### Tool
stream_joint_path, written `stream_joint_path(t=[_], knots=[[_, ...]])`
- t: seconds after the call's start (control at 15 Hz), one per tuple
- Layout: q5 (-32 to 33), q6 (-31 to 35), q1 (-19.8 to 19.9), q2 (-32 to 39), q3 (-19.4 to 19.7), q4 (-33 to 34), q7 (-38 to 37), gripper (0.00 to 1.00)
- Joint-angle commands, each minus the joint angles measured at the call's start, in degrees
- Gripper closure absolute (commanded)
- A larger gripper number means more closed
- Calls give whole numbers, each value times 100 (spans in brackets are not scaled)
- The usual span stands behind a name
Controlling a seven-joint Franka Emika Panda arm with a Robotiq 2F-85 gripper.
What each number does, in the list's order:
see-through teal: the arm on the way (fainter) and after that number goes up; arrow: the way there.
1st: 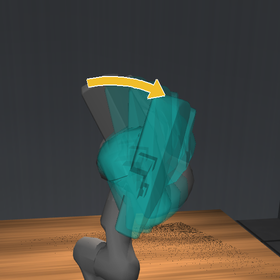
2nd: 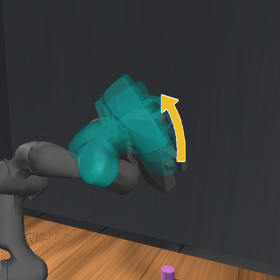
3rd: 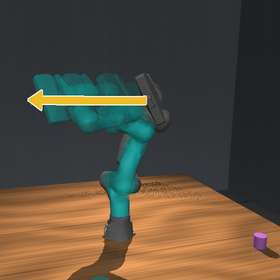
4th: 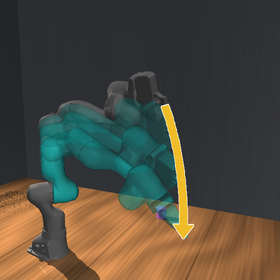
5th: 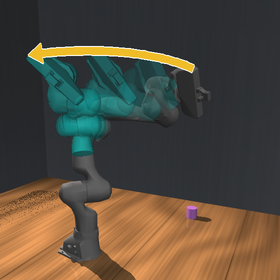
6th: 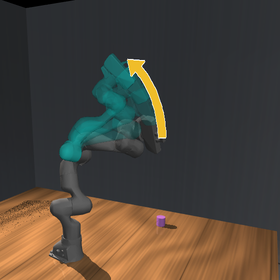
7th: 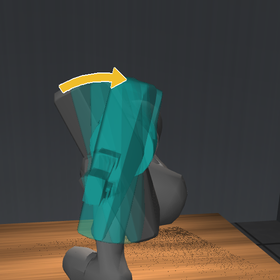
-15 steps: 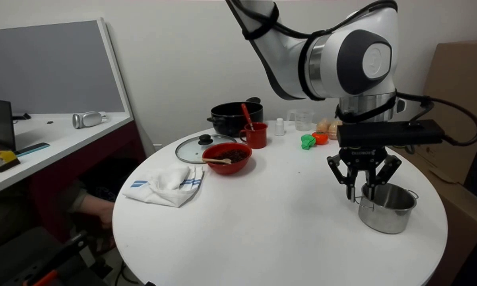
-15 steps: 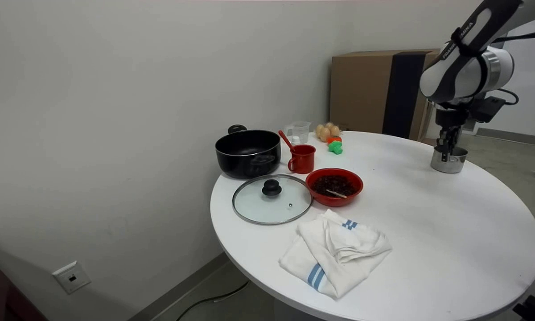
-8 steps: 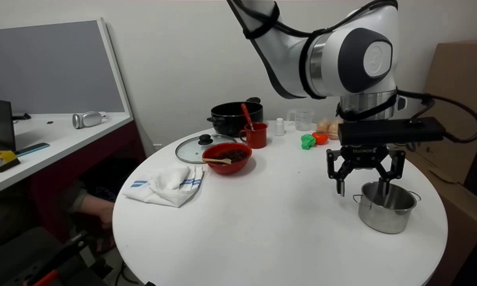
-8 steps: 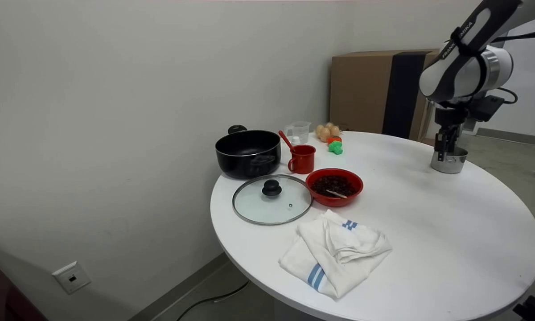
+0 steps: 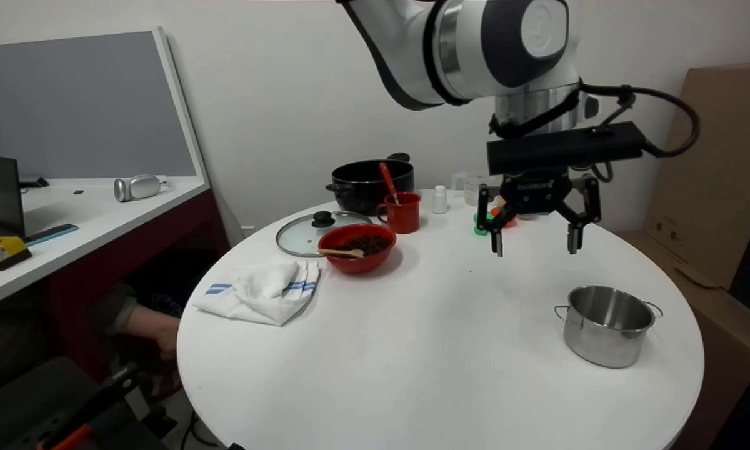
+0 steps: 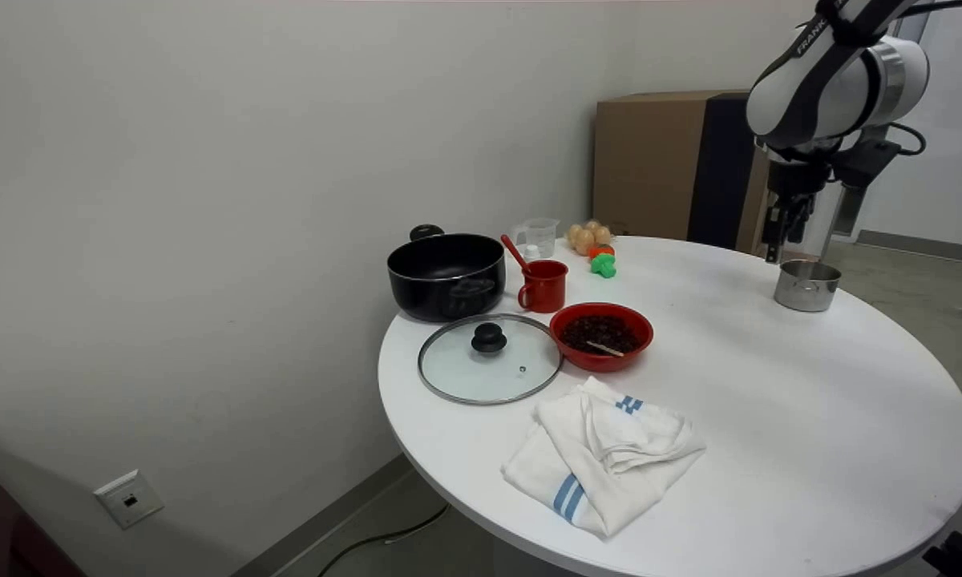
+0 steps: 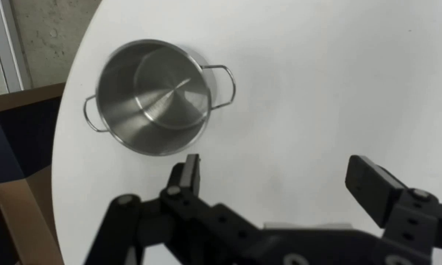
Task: Move the silver pot to the right side of the table, use the white and blue towel to wipe the table
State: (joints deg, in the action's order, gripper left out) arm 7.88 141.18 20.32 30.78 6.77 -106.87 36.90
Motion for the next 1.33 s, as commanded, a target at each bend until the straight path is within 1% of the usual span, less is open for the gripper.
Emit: stream_joint_path(t=[0.0,0.33,0.6,0.73,0.93,1.07,1.27], knots=[[242,256,-425,-928,23,-1017,-499,0],[452,253,-1149,-1576,-80,-1692,-1632,0],[812,437,-1746,-1968,-205,-2316,-2691,0],[826,506,-1937,-2099,-343,-2616,-2999,0],[707,615,-2143,-2227,-570,-3077,-3217,0],[746,770,-2272,-2273,-680,-3370,-3412,0],[905,1077,-2455,-2211,-747,-3657,-3758,0]])
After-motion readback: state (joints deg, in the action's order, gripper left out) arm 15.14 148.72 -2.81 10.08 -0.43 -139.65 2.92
